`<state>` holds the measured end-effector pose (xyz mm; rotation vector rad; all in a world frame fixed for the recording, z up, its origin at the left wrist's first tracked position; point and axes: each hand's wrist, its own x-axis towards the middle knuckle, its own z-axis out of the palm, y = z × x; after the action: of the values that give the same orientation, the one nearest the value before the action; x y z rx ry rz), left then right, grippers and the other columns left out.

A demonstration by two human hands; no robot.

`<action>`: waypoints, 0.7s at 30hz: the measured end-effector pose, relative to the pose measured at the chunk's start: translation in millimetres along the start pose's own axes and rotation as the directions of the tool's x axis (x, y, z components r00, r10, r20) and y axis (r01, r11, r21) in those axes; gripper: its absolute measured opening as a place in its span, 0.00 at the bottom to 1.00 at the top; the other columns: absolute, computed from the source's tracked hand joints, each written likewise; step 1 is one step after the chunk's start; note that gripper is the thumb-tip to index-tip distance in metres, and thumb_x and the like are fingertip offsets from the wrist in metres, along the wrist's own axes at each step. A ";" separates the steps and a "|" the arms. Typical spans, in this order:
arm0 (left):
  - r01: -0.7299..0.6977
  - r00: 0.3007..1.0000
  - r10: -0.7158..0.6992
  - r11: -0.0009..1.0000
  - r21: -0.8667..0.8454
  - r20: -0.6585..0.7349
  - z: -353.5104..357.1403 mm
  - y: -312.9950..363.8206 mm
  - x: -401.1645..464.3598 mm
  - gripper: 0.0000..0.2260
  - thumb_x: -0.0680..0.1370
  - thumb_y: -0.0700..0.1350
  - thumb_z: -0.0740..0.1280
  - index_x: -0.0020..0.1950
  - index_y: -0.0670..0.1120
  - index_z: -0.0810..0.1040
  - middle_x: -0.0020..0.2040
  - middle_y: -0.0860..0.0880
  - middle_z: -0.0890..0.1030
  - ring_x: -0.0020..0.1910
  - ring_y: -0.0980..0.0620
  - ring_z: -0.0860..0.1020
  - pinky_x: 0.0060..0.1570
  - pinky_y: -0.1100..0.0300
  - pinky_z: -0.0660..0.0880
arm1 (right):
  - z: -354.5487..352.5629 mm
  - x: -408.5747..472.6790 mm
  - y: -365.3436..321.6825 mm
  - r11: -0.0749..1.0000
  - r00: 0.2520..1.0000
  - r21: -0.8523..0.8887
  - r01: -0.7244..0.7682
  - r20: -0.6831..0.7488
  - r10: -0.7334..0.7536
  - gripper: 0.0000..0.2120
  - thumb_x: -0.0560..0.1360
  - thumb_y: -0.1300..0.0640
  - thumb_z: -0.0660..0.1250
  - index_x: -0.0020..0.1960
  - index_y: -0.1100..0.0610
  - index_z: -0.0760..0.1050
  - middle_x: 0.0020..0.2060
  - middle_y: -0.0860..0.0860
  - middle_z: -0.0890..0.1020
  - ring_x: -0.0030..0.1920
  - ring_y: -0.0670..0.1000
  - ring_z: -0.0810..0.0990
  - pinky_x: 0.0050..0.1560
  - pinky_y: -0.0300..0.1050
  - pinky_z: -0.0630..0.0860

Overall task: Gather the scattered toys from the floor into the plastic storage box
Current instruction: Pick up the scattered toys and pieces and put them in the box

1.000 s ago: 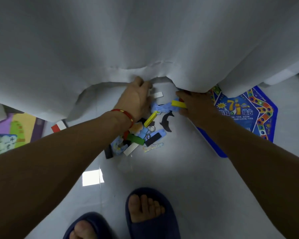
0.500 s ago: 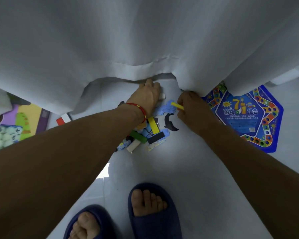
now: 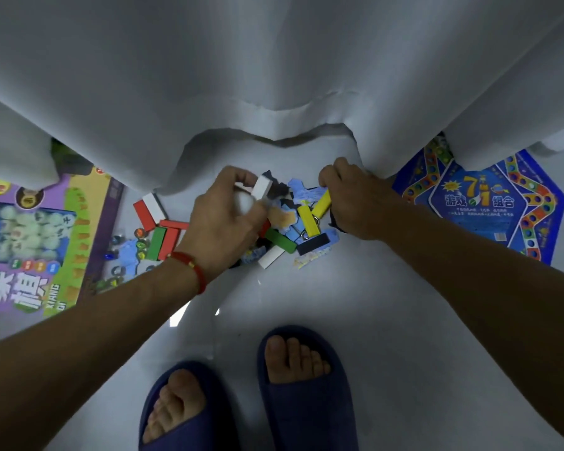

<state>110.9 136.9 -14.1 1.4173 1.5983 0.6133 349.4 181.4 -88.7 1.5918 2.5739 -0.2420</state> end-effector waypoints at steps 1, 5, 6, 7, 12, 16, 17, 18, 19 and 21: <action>0.018 1.000 -0.018 1.000 -0.002 0.003 -2.4 -2.6 -5.8 0.09 0.78 0.47 0.68 0.56 0.51 0.72 0.41 0.53 0.81 0.33 0.56 0.81 0.29 0.65 0.78 | 1.3 -0.9 -0.5 1.000 1.000 0.014 -0.006 -0.011 0.006 0.16 0.65 0.62 0.66 0.53 0.60 0.71 0.46 0.57 0.71 0.37 0.52 0.65 0.31 0.46 0.67; 0.062 0.998 -0.062 0.998 -0.005 -0.025 -3.6 -11.4 -10.4 0.08 0.78 0.49 0.68 0.56 0.51 0.75 0.42 0.54 0.82 0.33 0.59 0.82 0.32 0.65 0.79 | -2.5 -0.5 -3.5 0.993 0.999 0.108 0.045 -0.008 -0.045 0.21 0.70 0.55 0.65 0.61 0.60 0.72 0.54 0.58 0.72 0.42 0.52 0.70 0.36 0.47 0.73; 0.076 0.996 -0.076 0.997 -0.014 -0.037 -2.1 -12.2 -10.2 0.07 0.78 0.48 0.68 0.55 0.52 0.76 0.42 0.55 0.81 0.33 0.60 0.81 0.31 0.67 0.78 | -3.4 0.2 -4.3 0.994 0.998 0.097 0.056 -0.001 -0.056 0.18 0.72 0.54 0.65 0.60 0.59 0.72 0.54 0.57 0.72 0.42 0.53 0.72 0.37 0.48 0.74; 0.097 0.994 -0.099 0.995 -0.035 -0.046 -0.7 -12.0 -9.9 0.06 0.77 0.46 0.68 0.54 0.52 0.77 0.42 0.55 0.81 0.34 0.61 0.81 0.30 0.68 0.77 | -3.5 0.9 -5.2 0.995 0.998 0.082 0.060 0.004 -0.061 0.16 0.74 0.52 0.66 0.58 0.58 0.72 0.54 0.56 0.72 0.43 0.54 0.73 0.37 0.49 0.74; 0.216 0.973 -0.227 0.954 -0.206 -0.029 2.9 -7.6 -12.2 0.07 0.76 0.40 0.68 0.53 0.48 0.79 0.40 0.44 0.84 0.36 0.48 0.83 0.38 0.58 0.82 | -3.5 4.9 -13.2 0.996 1.000 0.086 -0.006 0.021 0.004 0.15 0.75 0.49 0.69 0.52 0.59 0.71 0.50 0.55 0.72 0.45 0.55 0.73 0.37 0.49 0.71; 0.215 0.974 -0.225 0.943 -0.254 -0.009 1.7 -4.3 -20.2 0.04 0.76 0.41 0.69 0.49 0.49 0.78 0.38 0.44 0.84 0.35 0.51 0.82 0.38 0.58 0.82 | -6.1 8.7 -17.4 0.992 0.996 0.109 -0.056 0.079 0.047 0.18 0.75 0.48 0.70 0.54 0.59 0.69 0.41 0.53 0.73 0.45 0.58 0.77 0.37 0.47 0.68; 0.224 0.972 -0.233 0.937 -0.267 -0.001 1.3 -3.8 -22.7 0.04 0.76 0.42 0.70 0.49 0.50 0.78 0.38 0.43 0.83 0.34 0.51 0.81 0.38 0.58 0.82 | -6.0 8.8 -16.8 0.988 0.993 0.133 -0.076 0.097 0.063 0.19 0.75 0.48 0.70 0.55 0.60 0.70 0.41 0.53 0.74 0.44 0.58 0.77 0.38 0.48 0.69; 0.236 0.970 -0.243 0.932 -0.276 0.009 0.5 -2.9 -25.9 0.04 0.76 0.42 0.70 0.49 0.49 0.78 0.39 0.43 0.83 0.34 0.51 0.81 0.38 0.58 0.82 | -8.2 7.7 -17.4 0.983 0.991 0.156 -0.092 0.113 0.074 0.20 0.76 0.47 0.70 0.56 0.61 0.70 0.42 0.55 0.76 0.44 0.58 0.78 0.39 0.48 0.70; 0.246 0.968 -0.251 0.926 -0.285 0.017 -0.5 -1.8 -29.8 0.05 0.77 0.43 0.70 0.51 0.48 0.78 0.40 0.43 0.83 0.34 0.51 0.81 0.38 0.57 0.83 | -9.8 5.5 -18.3 0.976 0.987 0.185 -0.115 0.132 0.091 0.21 0.76 0.47 0.69 0.57 0.62 0.70 0.42 0.55 0.76 0.43 0.58 0.77 0.39 0.47 0.68; 0.258 0.963 -0.268 0.911 -0.321 0.016 -3.7 1.6 -38.8 0.06 0.77 0.42 0.70 0.53 0.44 0.78 0.40 0.42 0.83 0.33 0.51 0.81 0.37 0.57 0.82 | -14.4 -0.6 -20.6 0.952 0.980 0.260 -0.163 0.153 0.126 0.16 0.78 0.51 0.67 0.56 0.63 0.70 0.42 0.54 0.74 0.42 0.57 0.75 0.40 0.45 0.64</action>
<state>106.7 100.8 0.3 0.9386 1.5932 0.6972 331.2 174.6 -72.8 1.7735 2.3897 -0.6905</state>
